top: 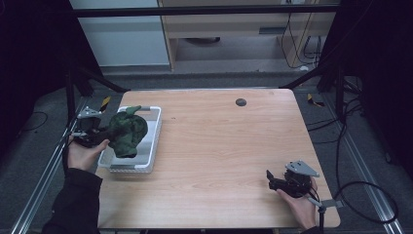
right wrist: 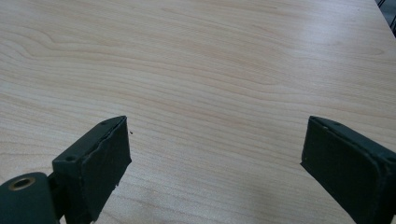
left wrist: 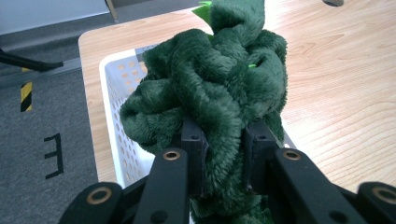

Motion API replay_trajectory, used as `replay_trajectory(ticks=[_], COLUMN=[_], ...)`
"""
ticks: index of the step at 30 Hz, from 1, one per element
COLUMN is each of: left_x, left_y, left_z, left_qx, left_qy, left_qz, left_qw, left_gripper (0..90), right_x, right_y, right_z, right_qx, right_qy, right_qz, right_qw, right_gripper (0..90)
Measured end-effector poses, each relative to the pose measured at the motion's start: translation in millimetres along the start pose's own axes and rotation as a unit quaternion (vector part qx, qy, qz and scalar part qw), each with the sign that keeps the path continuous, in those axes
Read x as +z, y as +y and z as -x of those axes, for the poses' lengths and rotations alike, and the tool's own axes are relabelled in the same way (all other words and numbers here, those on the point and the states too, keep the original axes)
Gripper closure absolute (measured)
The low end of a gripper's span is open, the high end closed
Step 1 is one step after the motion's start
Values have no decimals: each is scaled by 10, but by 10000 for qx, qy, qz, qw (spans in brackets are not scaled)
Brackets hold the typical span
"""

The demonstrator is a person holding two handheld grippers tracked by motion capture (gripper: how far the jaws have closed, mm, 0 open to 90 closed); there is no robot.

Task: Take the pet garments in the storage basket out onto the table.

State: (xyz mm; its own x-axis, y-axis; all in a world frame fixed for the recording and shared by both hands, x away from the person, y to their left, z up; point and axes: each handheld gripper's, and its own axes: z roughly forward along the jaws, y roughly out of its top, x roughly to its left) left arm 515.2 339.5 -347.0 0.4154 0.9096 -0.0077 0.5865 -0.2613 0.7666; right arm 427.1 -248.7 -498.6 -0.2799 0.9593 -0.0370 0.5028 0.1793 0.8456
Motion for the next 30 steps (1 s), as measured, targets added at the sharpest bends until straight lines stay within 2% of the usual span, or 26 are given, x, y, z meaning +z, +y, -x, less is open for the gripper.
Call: replay_trajectory(ticks=[3, 8, 10, 16, 18, 20, 21, 23, 28, 30], left_x=[-11, -51, -81, -128, -154, -159, -173, -179, -178, -174], left_y=[14, 62, 98, 163, 200, 209, 235, 256, 290, 313], left_z=[16, 69, 114, 213, 283, 302, 359, 408, 498, 557], left_qx=[45, 238, 349, 497, 626, 657, 773, 869, 989, 1111], left_qy=[-46, -145, -211, -357, -443, -464, -517, -567, -688, -758], left_qz=[-4, 2, 12, 43, 35, 36, 8, -16, -40, -73], left_qw=[10000, 9996, 9992, 9981, 9970, 9968, 9957, 9946, 9927, 9909], left_gripper=[741, 742, 742, 743, 743, 743, 743, 743, 743, 743], right_x=[1, 2, 2, 2, 2, 1, 2, 1, 0, 0], right_y=[0, 1, 2, 2, 2, 2, 2, 3, 4, 4], right_z=[0, 4, 5, 7, 8, 8, 8, 8, 10, 10], right_qx=[11, 18, 16, 13, 14, 15, 13, 13, -4, -3], right_qy=[5, -5, -5, -10, -7, -8, -7, -6, 1, 6], right_qz=[-5, -15, -11, -4, -3, -1, -1, 1, 11, 11], right_qw=[10000, 10000, 10000, 10000, 10000, 10000, 10000, 10000, 10000, 10000], right_gripper=[79, 79, 79, 79, 79, 79, 79, 79, 79, 80])
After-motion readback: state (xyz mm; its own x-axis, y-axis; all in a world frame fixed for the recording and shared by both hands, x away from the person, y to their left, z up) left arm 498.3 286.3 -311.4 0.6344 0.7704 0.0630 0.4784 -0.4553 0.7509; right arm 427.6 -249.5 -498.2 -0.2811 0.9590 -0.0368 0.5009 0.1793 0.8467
